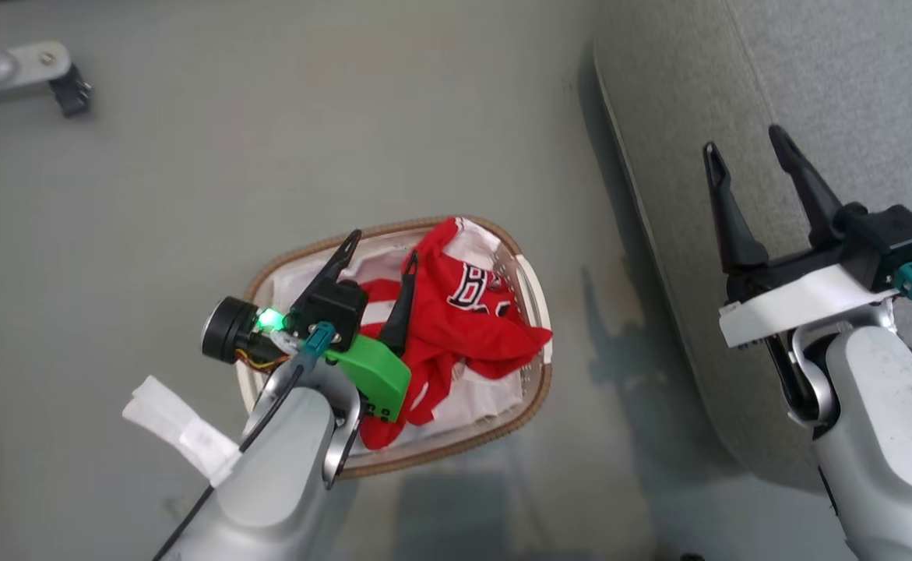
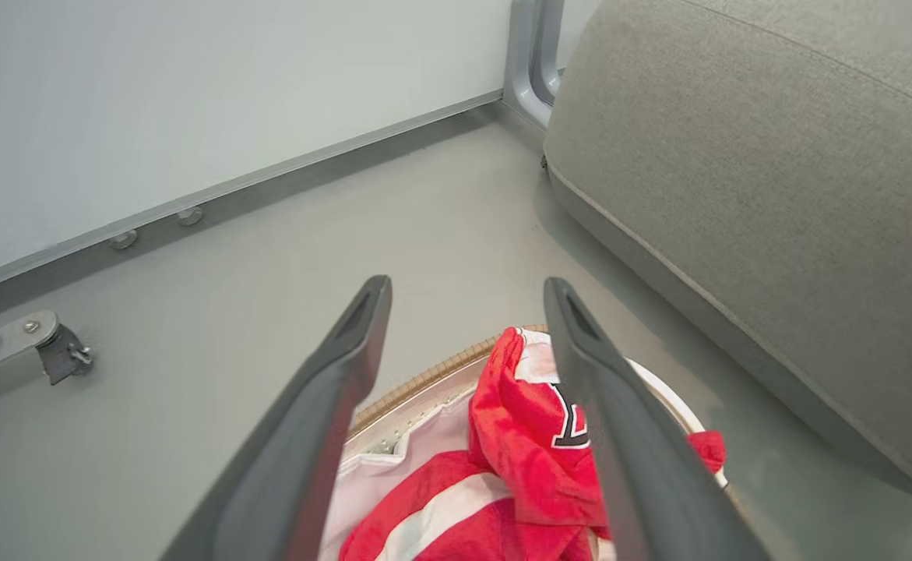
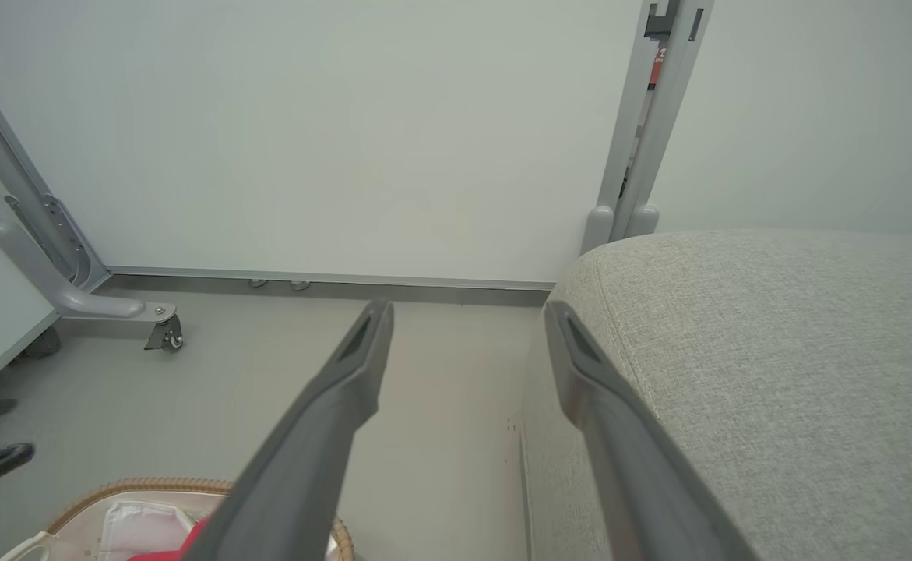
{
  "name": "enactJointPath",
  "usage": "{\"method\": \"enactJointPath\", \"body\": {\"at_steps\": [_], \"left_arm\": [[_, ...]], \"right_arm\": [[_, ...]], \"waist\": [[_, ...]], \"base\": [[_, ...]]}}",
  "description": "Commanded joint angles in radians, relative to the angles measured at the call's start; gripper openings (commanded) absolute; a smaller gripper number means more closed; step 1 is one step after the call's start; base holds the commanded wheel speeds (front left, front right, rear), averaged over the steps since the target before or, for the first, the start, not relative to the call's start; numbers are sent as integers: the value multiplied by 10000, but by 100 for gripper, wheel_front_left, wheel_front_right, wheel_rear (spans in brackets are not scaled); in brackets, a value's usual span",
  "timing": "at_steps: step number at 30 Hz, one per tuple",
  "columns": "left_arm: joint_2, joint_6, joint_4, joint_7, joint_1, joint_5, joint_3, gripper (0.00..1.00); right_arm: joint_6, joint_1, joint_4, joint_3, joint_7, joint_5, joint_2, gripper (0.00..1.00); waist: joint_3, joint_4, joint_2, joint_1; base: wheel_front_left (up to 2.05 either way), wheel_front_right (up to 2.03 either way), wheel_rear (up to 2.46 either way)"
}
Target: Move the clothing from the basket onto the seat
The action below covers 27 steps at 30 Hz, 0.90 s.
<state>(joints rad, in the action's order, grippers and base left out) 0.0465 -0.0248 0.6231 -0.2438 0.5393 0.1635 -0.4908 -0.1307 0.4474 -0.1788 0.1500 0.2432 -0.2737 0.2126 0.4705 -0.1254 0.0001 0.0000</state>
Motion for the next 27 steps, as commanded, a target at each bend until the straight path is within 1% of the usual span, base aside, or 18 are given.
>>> {"method": "enactJointPath", "body": {"at_steps": [1,6,10,13,14,16,19,23,26,27], "left_arm": [[80,-51,279,-71,493,-161,-157,100],[85,-127,1346,-146,1314,-386,-663,100],[90,-217,2078,-247,1908,-454,-961,100],[88,-33,2488,-209,2160,-203,-940,100],[88,167,2940,-206,2338,-157,-923,100],[85,415,3411,-206,2525,62,-787,100],[74,552,3884,-206,2824,245,-857,100],[81,540,4446,-206,3034,519,-1026,100],[73,320,5258,-48,3212,719,-1303,100],[72,316,5396,7,3302,799,-1363,100]], "right_arm": [[0,276,160,16,78,203,-21,100],[0,601,635,2,163,540,-86,100],[0,743,641,-25,238,775,-104,100],[0,774,641,-53,232,754,-174,100],[0,770,658,-93,232,725,-200,100],[0,695,660,-103,232,624,-290,100],[0,596,658,-105,232,532,-288,100],[0,526,642,18,232,529,-325,100],[1,528,594,146,232,467,-311,100],[0,533,585,177,232,451,-301,100]], "waist": [[1464,-928,-1,0],[2429,-1281,-1,0],[3092,-1489,-1,0],[3370,-1560,-1,0],[3492,-1610,-1,0],[3559,-1645,-1,0],[3618,-1676,-1,0],[3613,-1711,-1,0],[3585,-1743,-1,0],[3585,-1748,-1,0]], "base": [[0,0,0],[0,0,0],[0,0,0],[0,0,0],[0,0,0],[0,0,0],[0,0,0],[0,0,0],[0,0,0],[0,0,0]]}}
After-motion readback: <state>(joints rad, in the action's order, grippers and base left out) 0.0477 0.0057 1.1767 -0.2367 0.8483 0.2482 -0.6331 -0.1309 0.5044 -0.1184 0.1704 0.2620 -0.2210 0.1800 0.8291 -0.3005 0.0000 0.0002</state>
